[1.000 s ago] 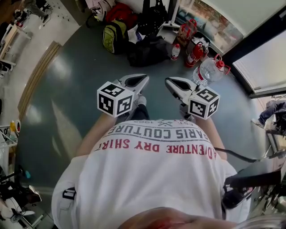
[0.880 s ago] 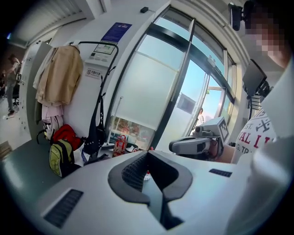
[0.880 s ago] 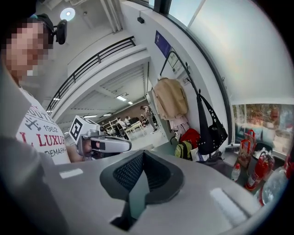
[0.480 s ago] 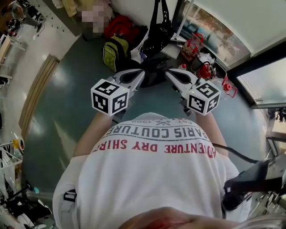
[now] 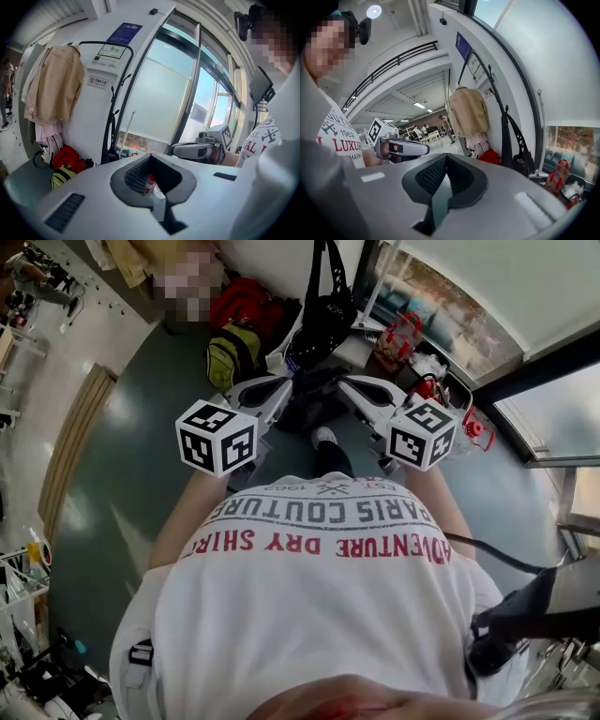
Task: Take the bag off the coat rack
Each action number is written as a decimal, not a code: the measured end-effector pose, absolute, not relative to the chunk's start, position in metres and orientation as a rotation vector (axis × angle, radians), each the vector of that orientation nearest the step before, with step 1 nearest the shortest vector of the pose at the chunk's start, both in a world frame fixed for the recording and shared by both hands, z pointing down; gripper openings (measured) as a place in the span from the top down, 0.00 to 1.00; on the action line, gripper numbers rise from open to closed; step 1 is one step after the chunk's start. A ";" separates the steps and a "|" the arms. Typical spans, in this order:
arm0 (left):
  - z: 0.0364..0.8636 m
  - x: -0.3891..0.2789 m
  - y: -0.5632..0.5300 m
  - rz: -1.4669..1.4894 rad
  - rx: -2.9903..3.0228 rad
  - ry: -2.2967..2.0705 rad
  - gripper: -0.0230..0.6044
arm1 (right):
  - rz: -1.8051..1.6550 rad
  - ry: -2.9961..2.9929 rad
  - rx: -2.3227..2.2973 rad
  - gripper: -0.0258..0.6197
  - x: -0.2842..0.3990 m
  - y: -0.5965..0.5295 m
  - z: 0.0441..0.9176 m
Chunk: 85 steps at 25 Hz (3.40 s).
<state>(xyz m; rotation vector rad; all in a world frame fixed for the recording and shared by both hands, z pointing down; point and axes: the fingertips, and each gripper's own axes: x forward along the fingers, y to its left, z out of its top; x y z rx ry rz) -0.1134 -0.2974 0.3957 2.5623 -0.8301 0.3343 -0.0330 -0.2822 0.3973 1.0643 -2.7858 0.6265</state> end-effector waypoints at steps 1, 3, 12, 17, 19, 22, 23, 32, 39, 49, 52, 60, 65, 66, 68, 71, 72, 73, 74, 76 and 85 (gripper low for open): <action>0.397 -0.111 -0.304 0.340 2.558 -0.833 0.96 | 0.636 -2.786 1.063 0.96 -0.031 -0.291 0.399; 0.401 -0.109 -0.320 0.350 2.534 -0.840 0.96 | 0.653 -2.781 1.055 0.96 -0.028 -0.308 0.405; 0.444 -0.072 -0.422 0.358 2.400 -0.822 0.96 | 0.783 -2.742 0.996 0.96 0.002 -0.414 0.444; 0.449 -0.062 -0.482 0.338 2.385 -0.850 0.96 | 0.791 -2.735 0.975 0.96 0.009 -0.472 0.450; 0.455 -0.059 -0.492 0.324 2.369 -0.846 0.96 | 0.772 -2.708 0.941 0.96 0.007 -0.481 0.460; 0.465 -0.060 -0.505 0.326 2.346 -0.843 0.96 | 0.764 -2.689 0.922 0.96 0.005 -0.494 0.468; 0.467 -0.061 -0.509 0.325 2.340 -0.842 0.96 | 0.767 -2.686 0.922 0.96 0.005 -0.499 0.469; 0.452 -0.070 -0.534 0.278 2.353 -0.837 0.96 | 0.590 -2.702 0.951 0.96 0.005 -0.564 0.443; 0.452 -0.084 -0.555 0.296 2.318 -0.895 0.96 | 0.453 -2.712 1.081 0.82 0.012 -0.644 0.430; 0.473 -0.098 -0.583 0.310 2.221 -0.978 0.96 | 0.472 -2.643 1.126 0.63 0.004 -0.725 0.479; 0.480 -0.102 -0.587 0.300 2.194 -0.987 0.96 | 0.526 -2.651 1.102 0.63 -0.001 -0.736 0.490; 0.480 -0.098 -0.597 0.270 2.177 -0.992 0.96 | 0.656 -2.689 1.114 0.72 -0.006 -0.748 0.497; 0.481 -0.096 -0.597 0.272 2.176 -0.994 0.96 | 0.669 -2.665 1.174 0.87 0.000 -0.751 0.498; 0.481 -0.095 -0.596 0.272 2.175 -0.992 0.96 | 0.677 -2.659 1.180 0.89 0.001 -0.751 0.498; 0.481 -0.095 -0.596 0.275 2.174 -0.988 0.96 | 0.679 -2.647 1.188 0.91 0.003 -0.750 0.498; 0.481 -0.095 -0.596 0.274 2.175 -0.985 0.96 | 0.649 -2.630 1.210 0.92 0.005 -0.748 0.495; 0.480 -0.096 -0.596 0.275 2.178 -0.983 0.96 | 0.634 -2.627 1.218 0.92 0.005 -0.747 0.493; 0.480 -0.096 -0.595 0.277 2.180 -0.981 0.96 | 0.616 -2.625 1.224 0.93 0.005 -0.746 0.491; 0.480 -0.096 -0.594 0.279 2.183 -0.980 0.96 | 0.600 -2.626 1.229 0.93 0.006 -0.744 0.488; 0.478 -0.096 -0.591 0.283 2.185 -0.981 0.96 | 0.580 -2.632 1.234 0.93 0.007 -0.740 0.481; 0.459 -0.094 -0.581 0.295 2.227 -0.982 0.96 | 0.389 -2.696 1.273 0.93 0.014 -0.733 0.408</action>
